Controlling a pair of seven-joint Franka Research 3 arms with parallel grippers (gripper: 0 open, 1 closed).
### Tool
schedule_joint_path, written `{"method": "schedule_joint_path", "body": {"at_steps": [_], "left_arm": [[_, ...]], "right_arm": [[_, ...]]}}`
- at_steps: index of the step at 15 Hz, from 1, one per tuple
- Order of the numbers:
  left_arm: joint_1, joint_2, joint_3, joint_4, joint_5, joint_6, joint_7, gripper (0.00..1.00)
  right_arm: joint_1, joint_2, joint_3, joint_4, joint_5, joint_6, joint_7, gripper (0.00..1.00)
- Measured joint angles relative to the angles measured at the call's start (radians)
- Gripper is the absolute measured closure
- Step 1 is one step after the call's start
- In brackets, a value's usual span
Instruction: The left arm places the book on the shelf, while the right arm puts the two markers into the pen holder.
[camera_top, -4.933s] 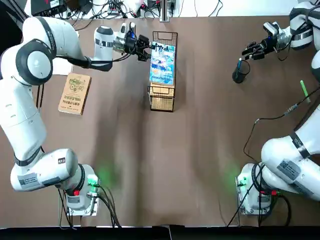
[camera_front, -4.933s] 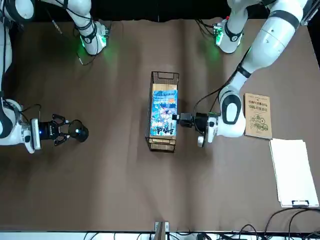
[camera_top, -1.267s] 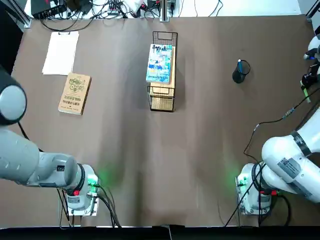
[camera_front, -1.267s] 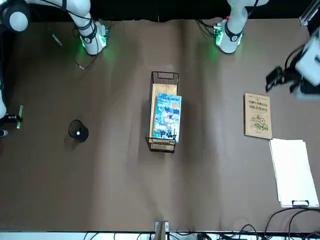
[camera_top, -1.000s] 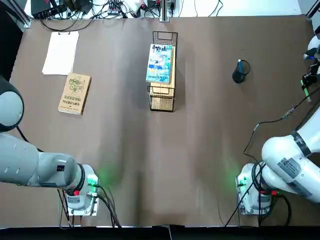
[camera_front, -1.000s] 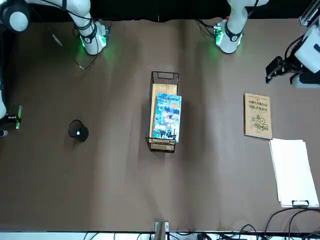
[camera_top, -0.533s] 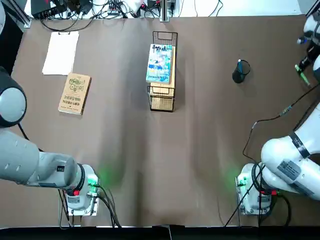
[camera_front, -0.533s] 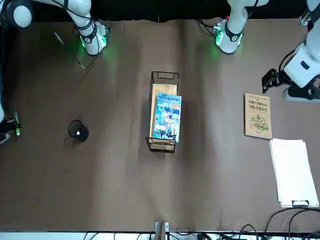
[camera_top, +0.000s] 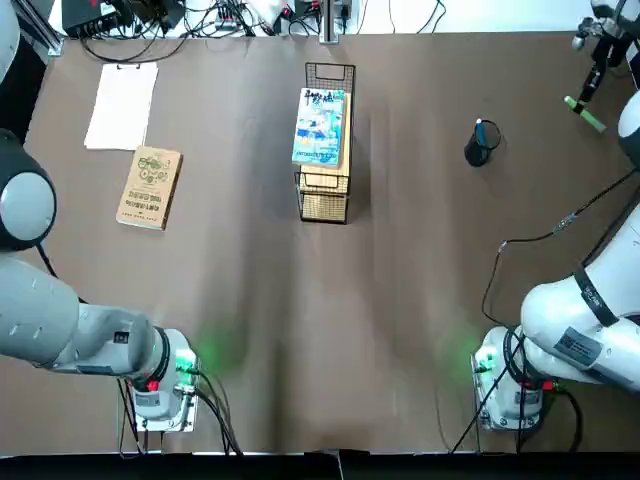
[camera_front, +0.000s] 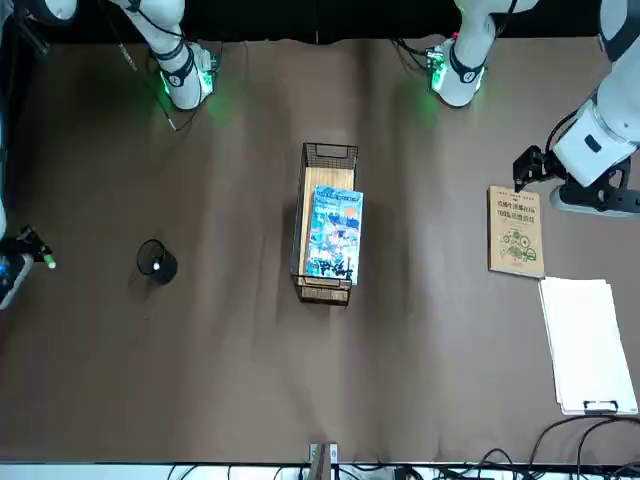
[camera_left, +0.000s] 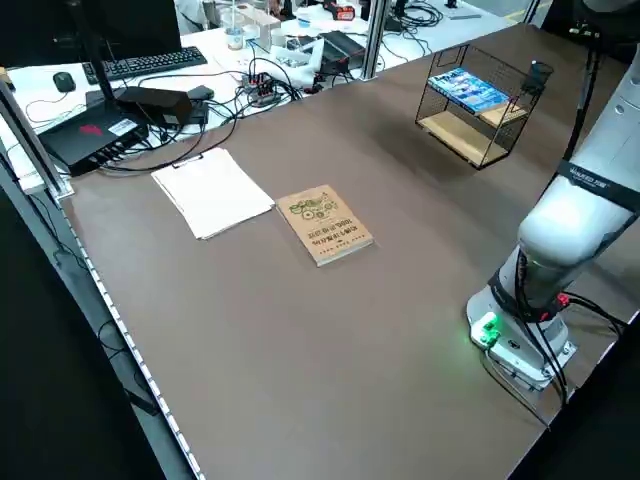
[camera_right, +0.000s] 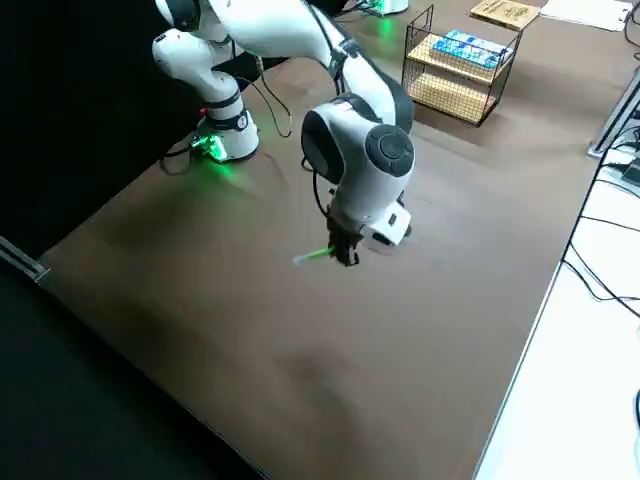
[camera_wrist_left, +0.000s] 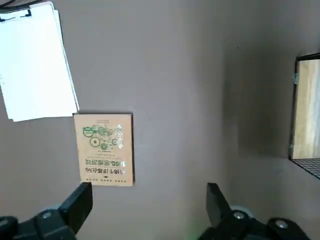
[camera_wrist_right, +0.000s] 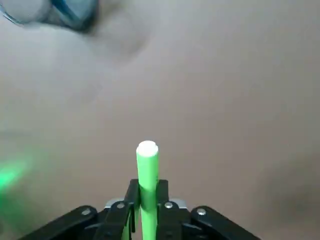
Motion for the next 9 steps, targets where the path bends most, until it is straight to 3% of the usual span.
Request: {"method": "schedule_joint_path", "body": {"at_steps": [9], "left_arm": [[0.002,0.002,0.001,0.000,-0.004,0.021,0.013,0.00]], "right_arm": [[-0.006,-0.004,0.006,-0.009,0.559,-0.297,-0.012,0.82]]}}
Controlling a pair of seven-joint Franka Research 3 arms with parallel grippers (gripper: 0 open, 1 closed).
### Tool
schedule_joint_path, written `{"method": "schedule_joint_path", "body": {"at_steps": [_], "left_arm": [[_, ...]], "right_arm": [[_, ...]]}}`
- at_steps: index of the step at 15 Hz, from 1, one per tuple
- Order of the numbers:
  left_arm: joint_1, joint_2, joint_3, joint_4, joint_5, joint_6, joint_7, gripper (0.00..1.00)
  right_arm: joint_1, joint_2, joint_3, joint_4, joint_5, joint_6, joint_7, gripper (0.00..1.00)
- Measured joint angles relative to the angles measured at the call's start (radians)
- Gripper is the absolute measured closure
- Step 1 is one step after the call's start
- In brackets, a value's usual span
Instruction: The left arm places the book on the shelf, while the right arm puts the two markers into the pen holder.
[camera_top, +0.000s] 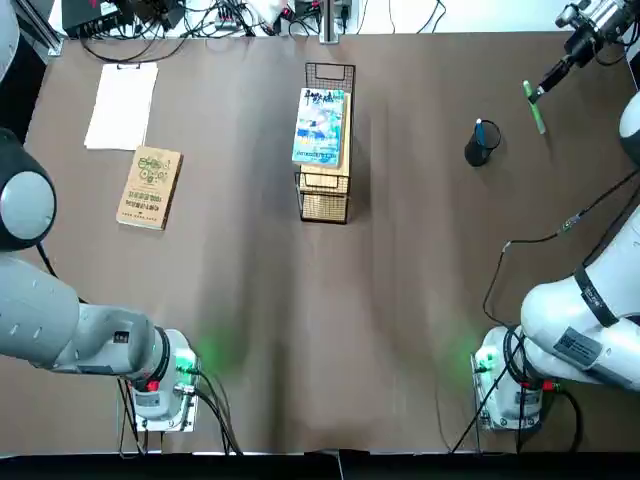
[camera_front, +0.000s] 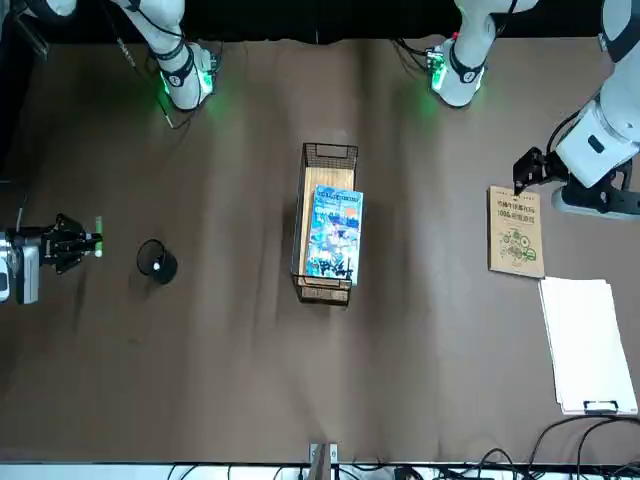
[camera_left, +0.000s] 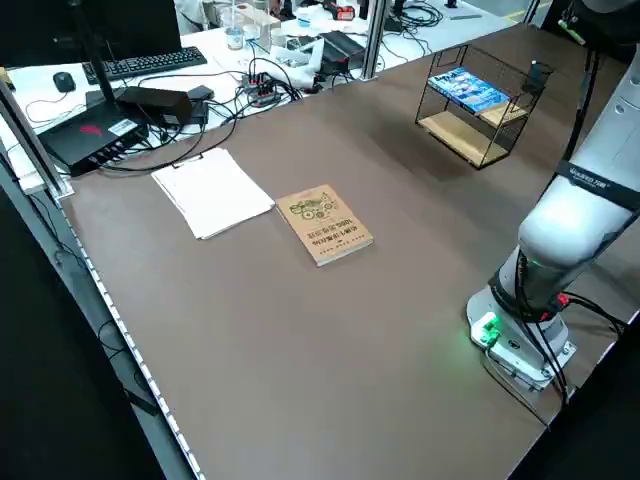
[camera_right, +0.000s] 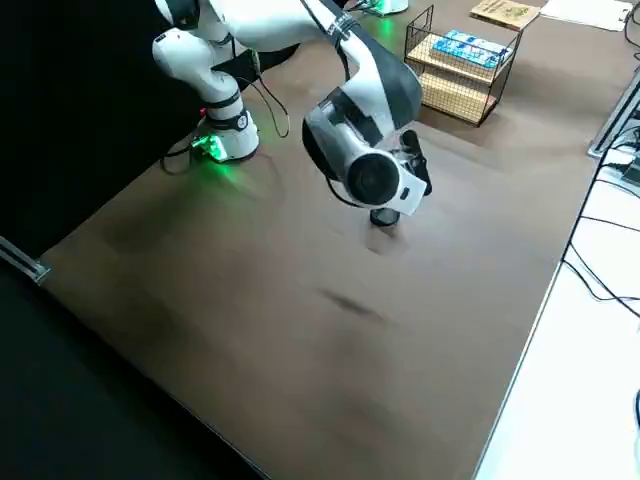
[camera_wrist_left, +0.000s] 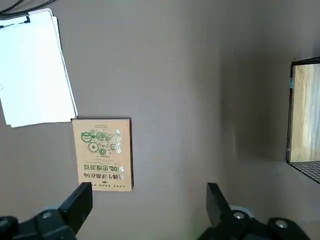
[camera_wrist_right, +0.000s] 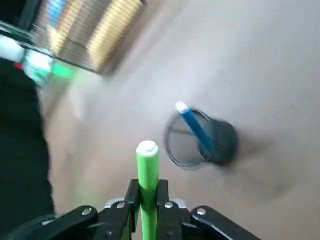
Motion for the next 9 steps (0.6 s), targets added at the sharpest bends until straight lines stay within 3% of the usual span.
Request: {"method": "schedule_joint_path", "body": {"at_steps": [4,9], "left_arm": [[0.001,0.000,0.001,0.000,0.000,0.020,0.003,0.00],[0.001,0.003,0.001,-0.002,0.000,0.037,0.004,0.00]], "right_arm": [[-0.002,0.002,0.001,-0.014,0.184,-0.038,-0.039,0.82],[-0.002,0.051,0.002,-0.102,0.334,-0.036,-0.294,0.82]]}}
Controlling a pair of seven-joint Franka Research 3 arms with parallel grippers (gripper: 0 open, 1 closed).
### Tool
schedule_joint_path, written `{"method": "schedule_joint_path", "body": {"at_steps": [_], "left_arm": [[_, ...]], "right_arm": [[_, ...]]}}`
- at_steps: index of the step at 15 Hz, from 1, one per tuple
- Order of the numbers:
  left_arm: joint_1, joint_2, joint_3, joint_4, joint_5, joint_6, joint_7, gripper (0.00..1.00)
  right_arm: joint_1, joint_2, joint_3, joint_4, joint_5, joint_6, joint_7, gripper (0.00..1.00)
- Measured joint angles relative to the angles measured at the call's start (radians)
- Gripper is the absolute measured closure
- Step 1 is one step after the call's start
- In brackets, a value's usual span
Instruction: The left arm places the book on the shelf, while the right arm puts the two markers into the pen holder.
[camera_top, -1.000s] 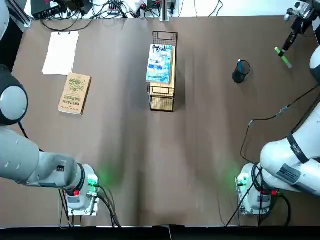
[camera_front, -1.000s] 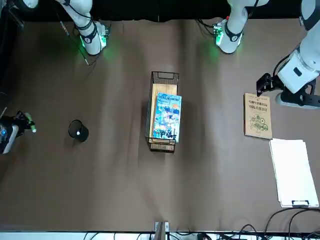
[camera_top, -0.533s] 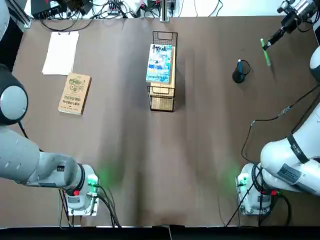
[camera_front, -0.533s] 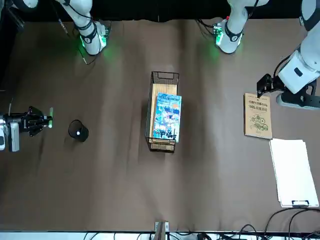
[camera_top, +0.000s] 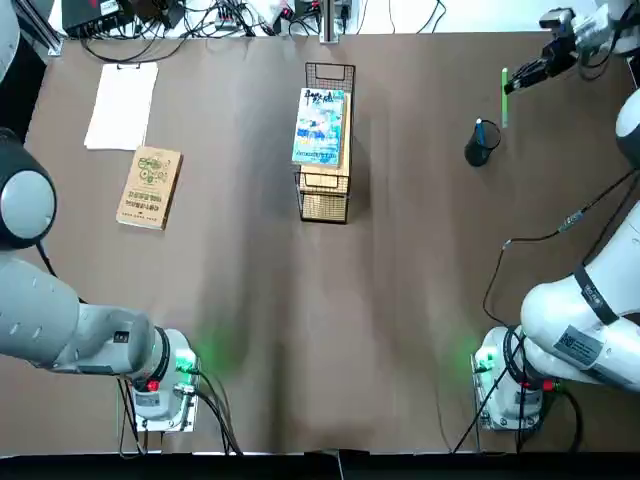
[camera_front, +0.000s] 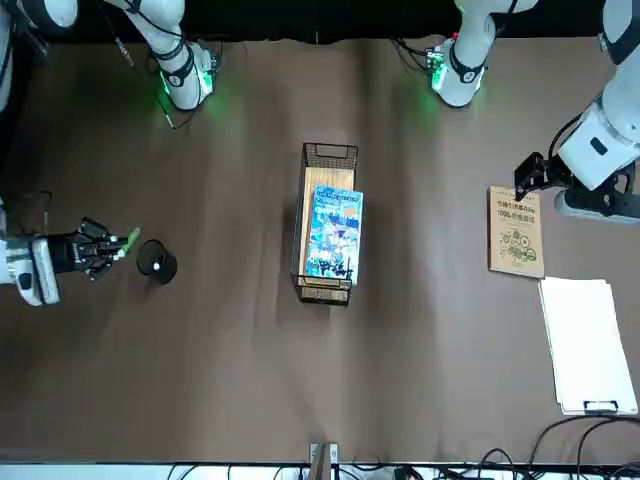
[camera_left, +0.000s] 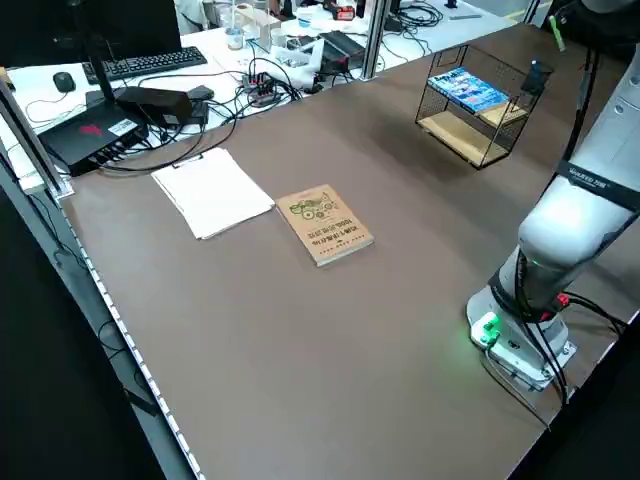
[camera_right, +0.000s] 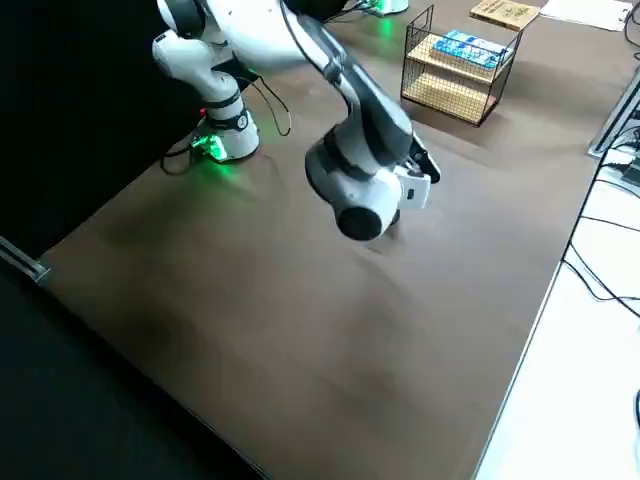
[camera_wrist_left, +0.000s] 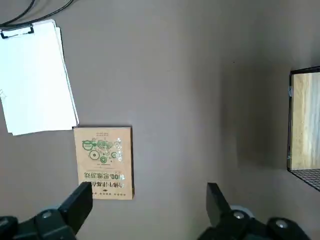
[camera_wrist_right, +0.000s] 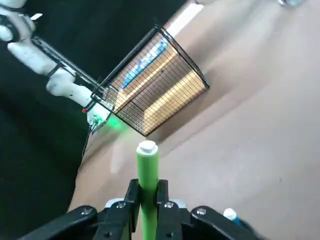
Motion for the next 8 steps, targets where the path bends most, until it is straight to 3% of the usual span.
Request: {"method": "schedule_joint_path", "body": {"at_steps": [3,8], "left_arm": [[0.000,0.006,0.000,-0.001,0.000,0.010,0.000,0.00],[-0.002,0.009,0.000,-0.001,0.000,0.013,0.000,0.00]], "right_arm": [[-0.004,0.072,-0.001,-0.016,0.067,0.033,-0.205,0.82],[-0.026,0.125,-0.004,-0.016,0.132,0.051,-0.333,0.82]]}}
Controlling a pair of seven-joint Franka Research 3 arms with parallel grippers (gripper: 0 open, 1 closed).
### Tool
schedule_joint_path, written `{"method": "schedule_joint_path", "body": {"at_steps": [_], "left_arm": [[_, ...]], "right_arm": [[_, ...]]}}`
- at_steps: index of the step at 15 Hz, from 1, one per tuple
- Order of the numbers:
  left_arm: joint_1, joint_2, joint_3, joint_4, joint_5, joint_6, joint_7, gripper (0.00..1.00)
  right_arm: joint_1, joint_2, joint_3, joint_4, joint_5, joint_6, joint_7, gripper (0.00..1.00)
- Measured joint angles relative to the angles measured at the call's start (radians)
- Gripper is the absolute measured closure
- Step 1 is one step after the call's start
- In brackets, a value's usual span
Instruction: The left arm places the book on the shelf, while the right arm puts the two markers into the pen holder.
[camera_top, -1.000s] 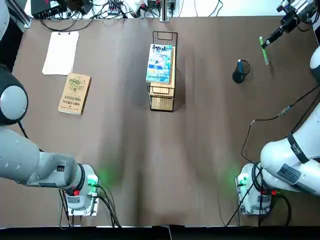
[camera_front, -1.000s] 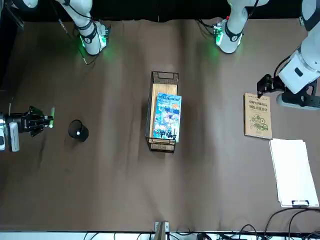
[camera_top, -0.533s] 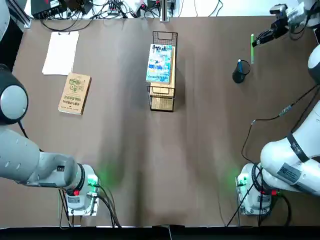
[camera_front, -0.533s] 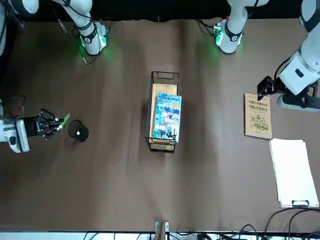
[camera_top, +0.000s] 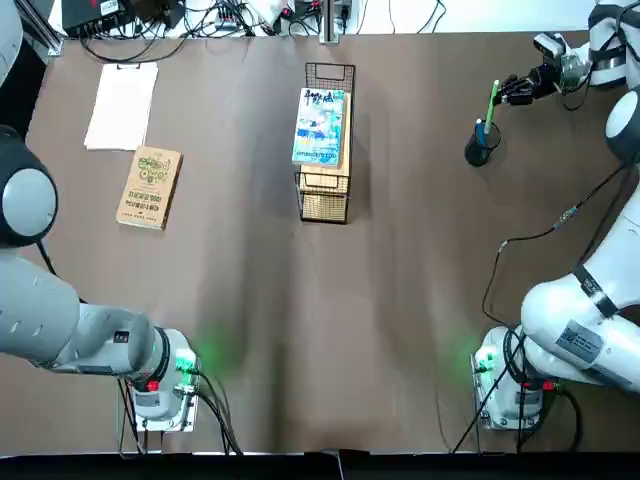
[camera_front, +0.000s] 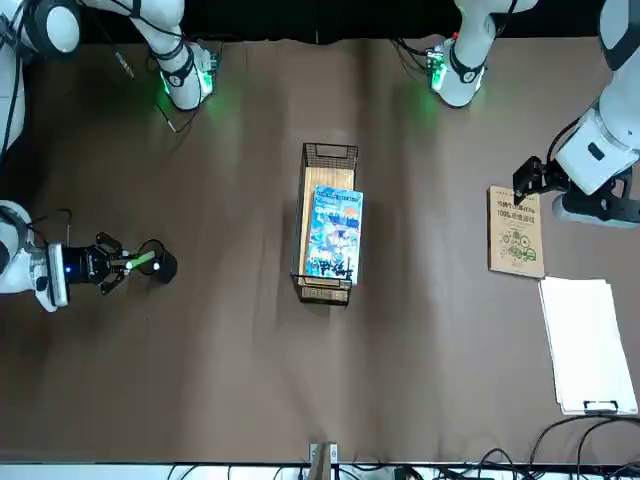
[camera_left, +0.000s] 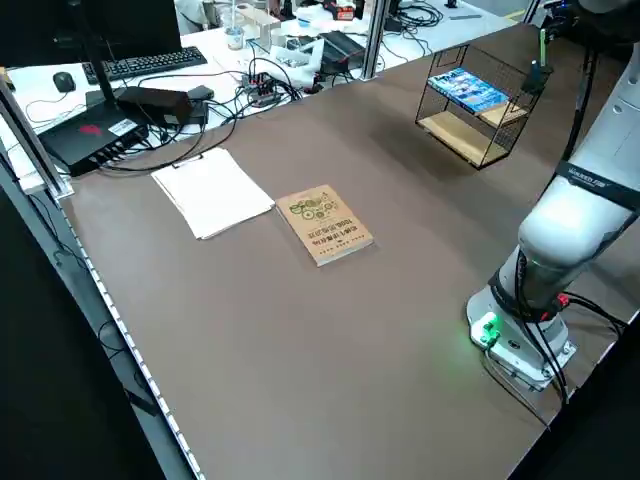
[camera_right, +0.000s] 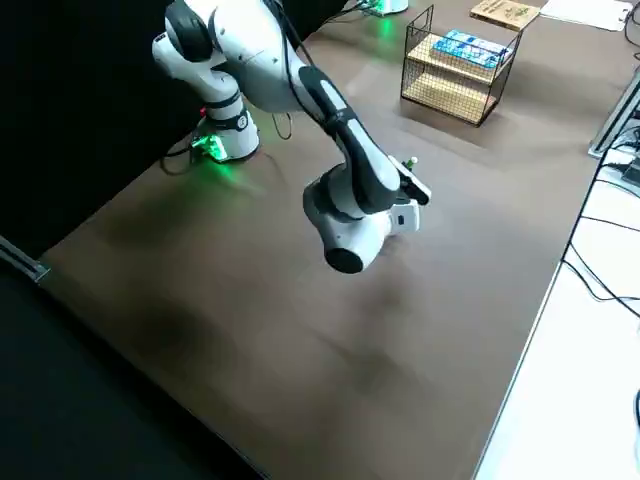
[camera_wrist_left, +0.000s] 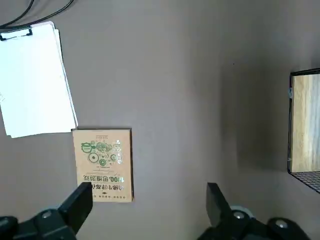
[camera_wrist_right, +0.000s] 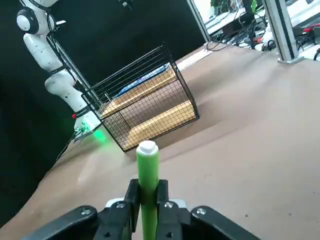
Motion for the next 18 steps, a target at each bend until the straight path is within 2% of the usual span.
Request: {"method": "schedule_joint_path", "body": {"at_steps": [4,6,7,9,15,18], "left_arm": [[0.000,0.001,0.000,0.000,0.000,0.000,0.000,0.00],[0.000,0.001,0.000,0.000,0.000,0.000,0.000,0.00],[0.000,0.001,0.000,0.000,0.000,0.000,0.000,0.00],[0.000,0.002,0.000,0.000,0.000,0.000,0.000,0.00],[0.000,0.002,0.000,0.000,0.000,0.002,0.000,0.00],[0.001,0.002,0.000,0.000,0.000,0.003,0.000,0.00]], "right_arm": [[-0.012,0.023,-0.001,0.000,0.001,0.006,-0.053,0.82],[-0.016,0.040,-0.003,0.000,0.001,0.011,-0.069,0.75],[-0.018,0.045,-0.003,0.000,0.001,0.011,-0.070,0.74],[-0.024,0.049,-0.005,0.000,0.001,0.011,-0.070,0.59],[-0.033,0.036,-0.018,0.016,-0.036,0.011,-0.007,0.03],[-0.009,-0.005,-0.018,0.065,-0.144,0.012,0.173,0.01]]}}
